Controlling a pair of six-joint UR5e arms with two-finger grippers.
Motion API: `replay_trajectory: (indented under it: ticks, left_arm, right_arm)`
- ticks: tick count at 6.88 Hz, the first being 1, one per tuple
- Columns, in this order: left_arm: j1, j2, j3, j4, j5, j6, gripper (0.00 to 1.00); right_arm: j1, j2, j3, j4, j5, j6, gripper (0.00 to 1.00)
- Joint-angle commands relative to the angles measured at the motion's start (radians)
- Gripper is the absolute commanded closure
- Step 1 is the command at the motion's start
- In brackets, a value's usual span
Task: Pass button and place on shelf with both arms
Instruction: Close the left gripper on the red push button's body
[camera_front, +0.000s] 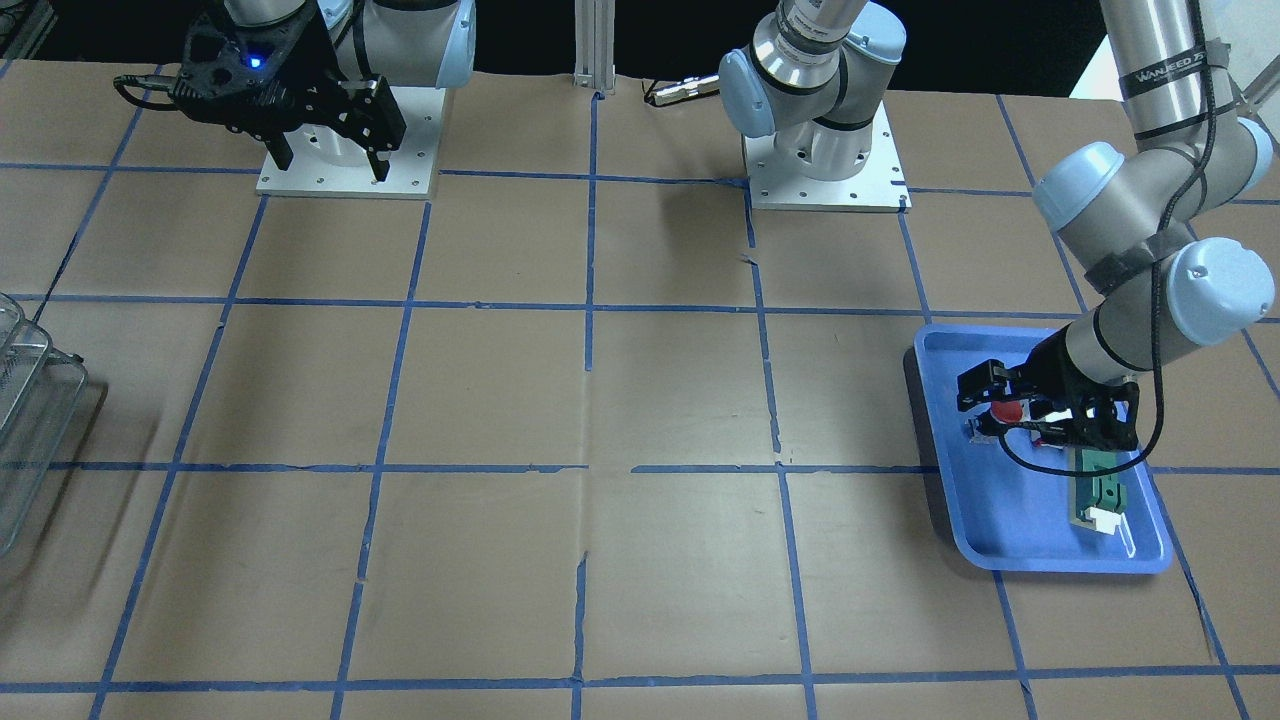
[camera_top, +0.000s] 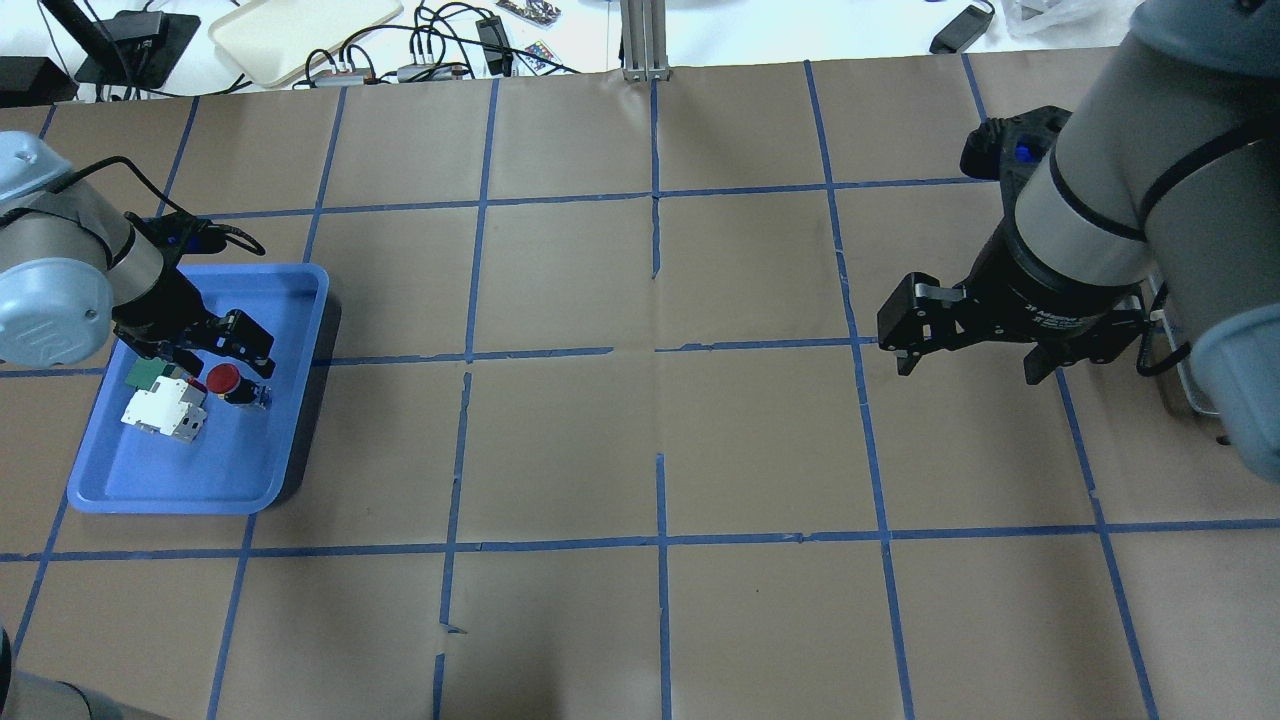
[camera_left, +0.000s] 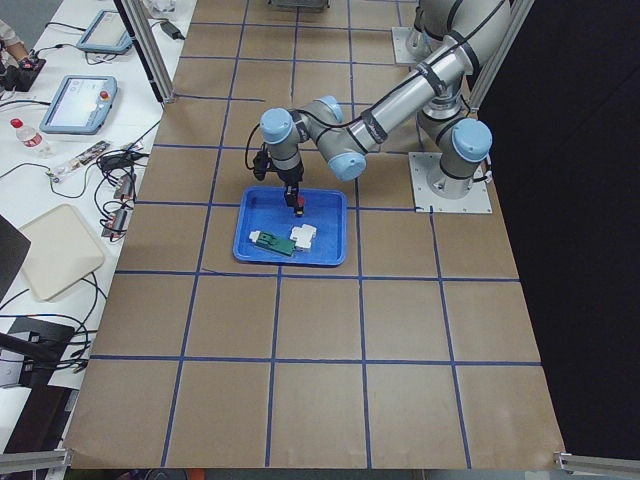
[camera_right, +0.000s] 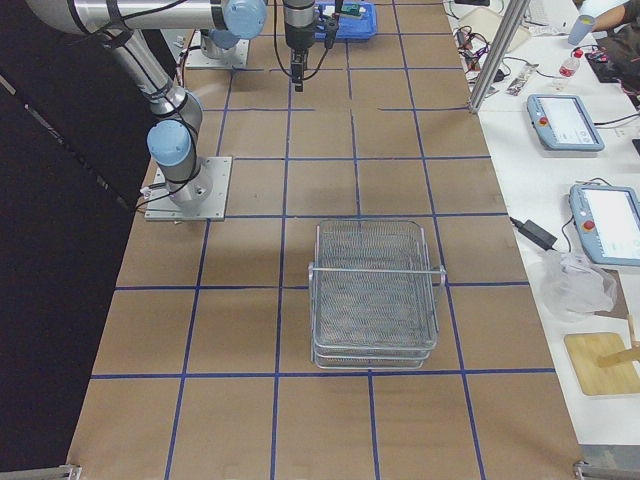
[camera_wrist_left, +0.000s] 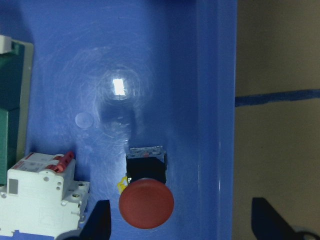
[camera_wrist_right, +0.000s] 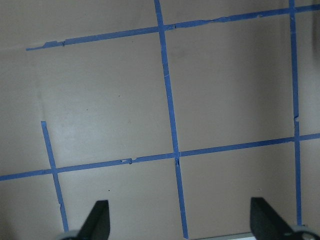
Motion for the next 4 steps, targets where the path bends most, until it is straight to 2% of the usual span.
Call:
replay_trajectory:
  ticks: [1,2,3,4]
  left_arm:
    - [0.014,-0.017,-0.010,0.014,0.001,0.003,0.00]
    - [0.014,-0.022,-0.010,0.016,0.001,-0.002,0.00]
    - [0.014,-0.022,-0.008,0.028,0.000,0.000,0.23]
    - [0.012,-0.022,-0.007,0.036,0.001,-0.002,0.63]
  right_arm:
    - [-0.001,0.005,0.001,0.001,-0.005,-0.008,0.00]
    - [-0.003,0.009,0.000,0.000,-0.008,-0.011,0.00]
    - [-0.004,0.017,0.000,0.000,-0.010,-0.009,0.00]
    - [-0.004,0.029,0.001,-0.012,-0.008,0.000,0.00]
